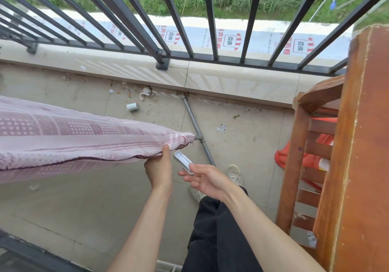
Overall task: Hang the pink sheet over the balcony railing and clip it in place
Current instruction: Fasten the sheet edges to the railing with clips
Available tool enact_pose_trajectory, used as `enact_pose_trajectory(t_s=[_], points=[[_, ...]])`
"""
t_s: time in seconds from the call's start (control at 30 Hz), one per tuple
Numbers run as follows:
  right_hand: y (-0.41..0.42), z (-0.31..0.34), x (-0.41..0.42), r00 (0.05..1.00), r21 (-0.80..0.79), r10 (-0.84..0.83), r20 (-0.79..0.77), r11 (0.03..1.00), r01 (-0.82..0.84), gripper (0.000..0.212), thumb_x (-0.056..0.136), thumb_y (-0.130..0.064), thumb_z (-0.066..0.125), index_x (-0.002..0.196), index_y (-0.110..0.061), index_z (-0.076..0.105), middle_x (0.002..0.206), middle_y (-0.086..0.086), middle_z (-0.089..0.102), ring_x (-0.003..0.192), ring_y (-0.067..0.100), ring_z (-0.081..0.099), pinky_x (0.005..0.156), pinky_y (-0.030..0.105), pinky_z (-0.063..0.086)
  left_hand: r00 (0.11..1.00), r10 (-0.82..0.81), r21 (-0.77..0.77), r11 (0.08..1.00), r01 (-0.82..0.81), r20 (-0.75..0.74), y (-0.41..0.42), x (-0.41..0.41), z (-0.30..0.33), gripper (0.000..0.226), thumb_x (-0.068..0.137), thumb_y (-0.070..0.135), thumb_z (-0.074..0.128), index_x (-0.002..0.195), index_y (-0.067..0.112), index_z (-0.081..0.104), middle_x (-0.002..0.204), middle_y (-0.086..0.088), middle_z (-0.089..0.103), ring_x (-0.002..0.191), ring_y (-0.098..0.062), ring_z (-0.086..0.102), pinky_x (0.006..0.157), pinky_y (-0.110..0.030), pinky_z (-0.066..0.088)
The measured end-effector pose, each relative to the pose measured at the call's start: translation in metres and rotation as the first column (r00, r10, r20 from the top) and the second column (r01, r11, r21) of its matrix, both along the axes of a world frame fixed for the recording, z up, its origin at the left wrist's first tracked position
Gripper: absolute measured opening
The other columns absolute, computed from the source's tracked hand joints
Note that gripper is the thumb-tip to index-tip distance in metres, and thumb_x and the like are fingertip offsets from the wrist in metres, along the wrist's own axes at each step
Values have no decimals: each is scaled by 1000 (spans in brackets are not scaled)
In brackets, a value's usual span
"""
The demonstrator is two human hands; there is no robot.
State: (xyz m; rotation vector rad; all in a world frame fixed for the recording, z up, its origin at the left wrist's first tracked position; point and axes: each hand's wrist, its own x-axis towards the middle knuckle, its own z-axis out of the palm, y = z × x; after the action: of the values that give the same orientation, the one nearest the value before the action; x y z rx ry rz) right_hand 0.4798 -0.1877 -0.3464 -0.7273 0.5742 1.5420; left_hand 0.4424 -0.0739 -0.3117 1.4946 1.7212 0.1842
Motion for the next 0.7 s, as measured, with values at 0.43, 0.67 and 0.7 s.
enact_pose_trajectory(t_s=[0.43,0.67,0.7], points=[[13,-4,3,1000,17,3,-24,1000,-2,11,94,-9,47,97,-4,56,72,13,69,47,9,54,40,13,31,996,-65,24,997,67,-55,4,-6,1,19,87,26,58,79,10,64,90,-7,69,88,-24,61,75,-29,41],[24,-2,8,999,43,-37,-34,998,39,14,95,-12,46,95,-5,58,68,10,68,47,8,53,41,13,32,992,-103,90,990,109,-70,-2,-6,1,29,88,27,59,101,2,66,109,-10,68,105,-23,60,86,-28,43],[27,-2,10,999,45,-39,-29,998,40,14,95,-13,45,94,-5,57,66,9,68,46,8,53,40,13,32,995,-87,95,991,92,-49,-4,-5,2,29,88,26,59,105,3,65,112,-9,66,107,-22,59,90,-29,43]])
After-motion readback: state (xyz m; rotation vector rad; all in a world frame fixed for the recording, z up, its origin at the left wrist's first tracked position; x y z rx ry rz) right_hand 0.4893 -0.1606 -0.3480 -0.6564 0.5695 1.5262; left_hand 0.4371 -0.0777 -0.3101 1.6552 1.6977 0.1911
